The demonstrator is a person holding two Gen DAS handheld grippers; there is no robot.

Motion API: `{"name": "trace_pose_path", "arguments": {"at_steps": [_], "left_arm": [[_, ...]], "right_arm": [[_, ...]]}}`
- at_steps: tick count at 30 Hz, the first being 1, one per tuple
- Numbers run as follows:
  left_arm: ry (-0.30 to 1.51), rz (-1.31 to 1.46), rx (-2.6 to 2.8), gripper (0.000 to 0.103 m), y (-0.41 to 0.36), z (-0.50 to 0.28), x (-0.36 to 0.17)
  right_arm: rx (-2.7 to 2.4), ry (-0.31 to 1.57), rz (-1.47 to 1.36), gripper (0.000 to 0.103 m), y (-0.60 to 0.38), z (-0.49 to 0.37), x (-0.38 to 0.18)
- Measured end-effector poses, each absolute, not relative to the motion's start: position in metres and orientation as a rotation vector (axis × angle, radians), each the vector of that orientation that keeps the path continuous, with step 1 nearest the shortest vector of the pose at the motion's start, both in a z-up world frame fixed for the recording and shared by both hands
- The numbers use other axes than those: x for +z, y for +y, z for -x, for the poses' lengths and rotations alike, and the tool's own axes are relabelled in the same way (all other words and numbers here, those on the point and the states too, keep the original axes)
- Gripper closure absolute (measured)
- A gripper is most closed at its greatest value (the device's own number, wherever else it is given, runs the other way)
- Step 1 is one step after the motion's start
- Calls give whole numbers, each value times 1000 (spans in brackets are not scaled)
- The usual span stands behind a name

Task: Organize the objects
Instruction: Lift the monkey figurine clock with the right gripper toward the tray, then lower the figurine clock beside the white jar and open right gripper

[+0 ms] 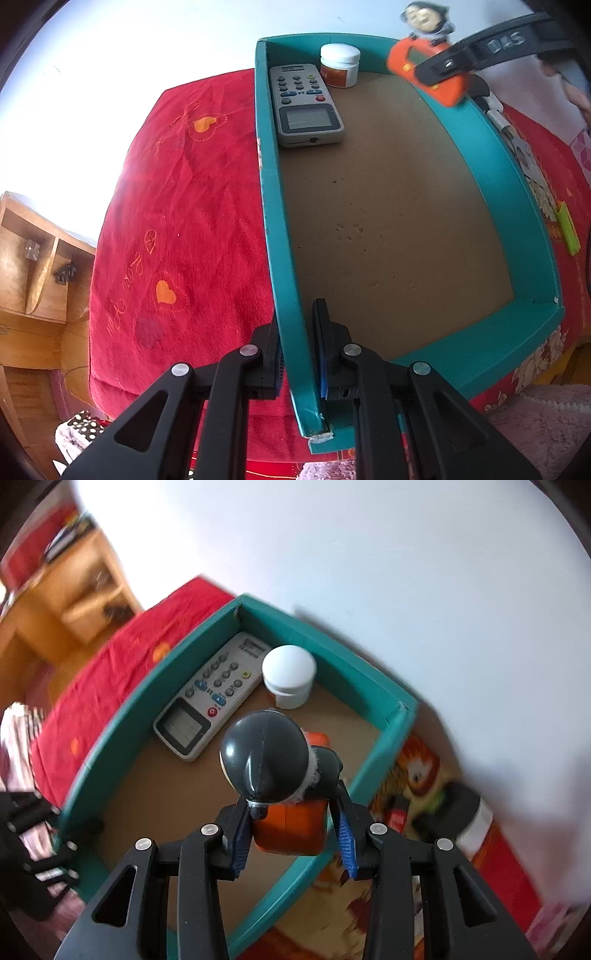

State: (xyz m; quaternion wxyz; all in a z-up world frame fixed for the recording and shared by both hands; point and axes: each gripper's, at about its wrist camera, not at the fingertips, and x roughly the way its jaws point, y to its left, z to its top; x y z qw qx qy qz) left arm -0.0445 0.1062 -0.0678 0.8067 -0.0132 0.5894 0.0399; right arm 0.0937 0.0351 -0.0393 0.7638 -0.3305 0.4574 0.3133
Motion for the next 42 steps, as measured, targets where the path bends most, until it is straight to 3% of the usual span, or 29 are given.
{"name": "trace_pose_path", "arguments": {"at_steps": [10, 26, 35, 39, 42], "left_arm": [[1259, 65, 100, 92, 112, 45, -68], [1270, 79, 132, 92, 110, 41, -67], [1273, 71, 138, 92, 109, 39, -68], [1273, 52, 133, 92, 104, 40, -67], [1273, 45, 126, 92, 102, 40, -67]], "right_arm": [[785, 965, 1054, 63, 61, -118, -71], [786, 853, 1259, 62, 69, -155, -84], [758, 827, 1254, 60, 57, -159, -73], [754, 818, 1185, 52, 45, -156, -62], [746, 811, 1117, 52, 26, -149, -51]]}}
